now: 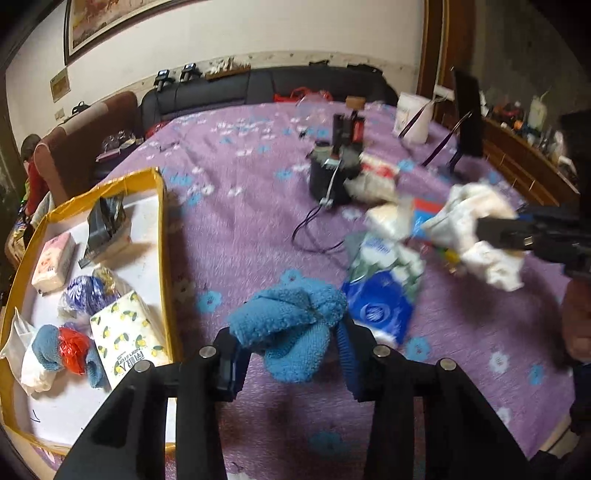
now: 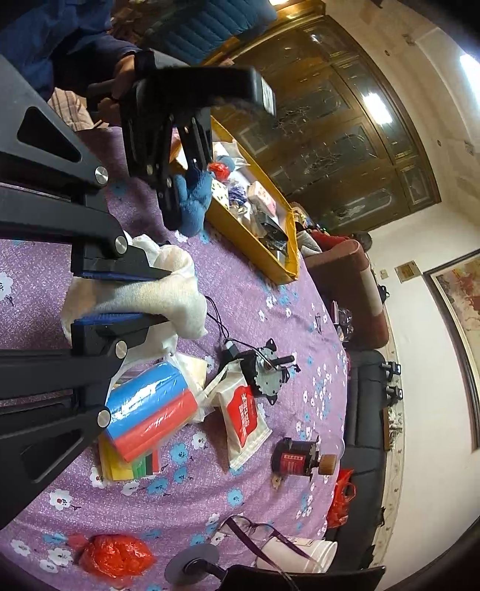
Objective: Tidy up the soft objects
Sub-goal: 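Grasp the blue knit sock with the left gripper, then carry blue sock and white towel into the tray and release both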
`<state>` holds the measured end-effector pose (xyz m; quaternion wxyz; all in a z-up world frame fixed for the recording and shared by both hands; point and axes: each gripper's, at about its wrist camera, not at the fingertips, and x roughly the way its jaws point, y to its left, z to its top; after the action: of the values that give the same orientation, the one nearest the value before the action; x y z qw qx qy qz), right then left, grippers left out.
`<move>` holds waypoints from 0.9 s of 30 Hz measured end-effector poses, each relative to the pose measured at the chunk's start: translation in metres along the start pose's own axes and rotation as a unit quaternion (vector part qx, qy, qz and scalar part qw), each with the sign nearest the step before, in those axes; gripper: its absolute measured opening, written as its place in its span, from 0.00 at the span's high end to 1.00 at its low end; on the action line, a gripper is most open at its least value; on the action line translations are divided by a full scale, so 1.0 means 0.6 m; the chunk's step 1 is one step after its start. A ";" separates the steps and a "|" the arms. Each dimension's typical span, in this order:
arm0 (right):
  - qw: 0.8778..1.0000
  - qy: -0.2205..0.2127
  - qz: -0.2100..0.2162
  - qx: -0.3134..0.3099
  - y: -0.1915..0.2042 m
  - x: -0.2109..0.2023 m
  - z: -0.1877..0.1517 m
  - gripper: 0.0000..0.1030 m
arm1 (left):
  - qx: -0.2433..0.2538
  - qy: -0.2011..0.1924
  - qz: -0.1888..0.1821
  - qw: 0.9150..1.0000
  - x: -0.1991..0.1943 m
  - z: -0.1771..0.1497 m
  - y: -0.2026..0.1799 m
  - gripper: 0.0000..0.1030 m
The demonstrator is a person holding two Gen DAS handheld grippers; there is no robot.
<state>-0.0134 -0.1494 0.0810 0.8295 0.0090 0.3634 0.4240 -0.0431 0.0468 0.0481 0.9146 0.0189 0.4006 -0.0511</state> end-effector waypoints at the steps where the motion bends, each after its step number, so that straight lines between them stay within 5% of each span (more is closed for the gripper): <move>1: 1.000 -0.001 -0.002 0.005 -0.003 0.000 0.001 0.85 | -0.001 -0.004 -0.007 1.000 -0.005 0.002 -0.003 0.61; 18: 0.998 -0.022 -0.030 0.046 -0.026 -0.003 0.012 0.85 | -0.043 -0.061 -0.052 0.996 -0.083 0.012 0.033 0.61; 27: 0.997 -0.036 0.003 0.069 0.023 -0.018 0.038 0.85 | -0.074 -0.090 -0.055 0.992 -0.133 0.011 0.086 0.60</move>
<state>-0.0133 -0.1418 0.1084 0.8382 0.0826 0.3613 0.4001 -0.0865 0.1040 0.1110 0.9418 -0.0752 0.3195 -0.0730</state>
